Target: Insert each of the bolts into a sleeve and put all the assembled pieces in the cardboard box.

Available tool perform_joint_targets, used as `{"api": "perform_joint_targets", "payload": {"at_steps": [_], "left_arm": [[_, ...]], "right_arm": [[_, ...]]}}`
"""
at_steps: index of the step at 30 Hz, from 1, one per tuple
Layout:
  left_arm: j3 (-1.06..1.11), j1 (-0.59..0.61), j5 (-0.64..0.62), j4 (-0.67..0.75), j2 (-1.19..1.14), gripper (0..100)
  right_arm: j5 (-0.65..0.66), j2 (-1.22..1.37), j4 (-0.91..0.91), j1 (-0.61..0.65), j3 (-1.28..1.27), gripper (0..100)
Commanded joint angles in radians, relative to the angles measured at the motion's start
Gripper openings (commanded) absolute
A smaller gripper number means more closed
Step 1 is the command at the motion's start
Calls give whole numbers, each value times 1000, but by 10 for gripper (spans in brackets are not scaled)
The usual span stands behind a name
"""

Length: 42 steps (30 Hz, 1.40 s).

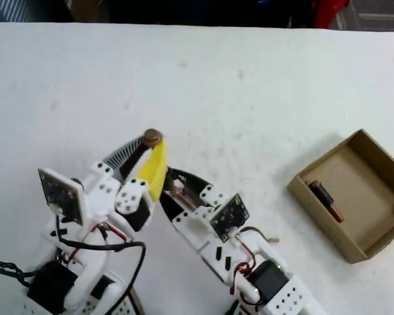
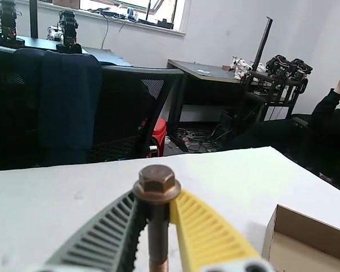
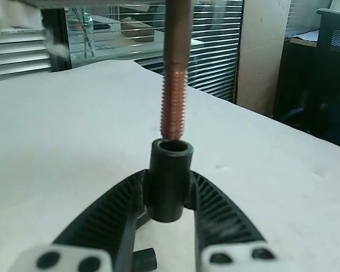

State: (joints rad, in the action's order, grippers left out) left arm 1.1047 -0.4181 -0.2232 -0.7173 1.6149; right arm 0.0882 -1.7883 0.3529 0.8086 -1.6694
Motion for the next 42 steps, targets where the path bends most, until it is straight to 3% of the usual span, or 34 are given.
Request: {"api": "perform_joint_targets", "payload": {"at_steps": [1, 13, 24, 38, 42], "left_arm": [[2, 18, 12, 34, 7, 22], [46, 10, 12, 26, 10, 22], [48, 16, 18, -226, 10, 22], [101, 16, 25, -137, 10, 24], [101, 15, 132, -130, 10, 24]], "right_arm": [[-3, -15, -21, -5, 17, 17], [-3, -15, -21, -7, 17, 17], [-3, -15, -21, -7, 18, 17], [-3, -15, -21, -7, 18, 17], [-3, -15, -21, -7, 18, 17]]}}
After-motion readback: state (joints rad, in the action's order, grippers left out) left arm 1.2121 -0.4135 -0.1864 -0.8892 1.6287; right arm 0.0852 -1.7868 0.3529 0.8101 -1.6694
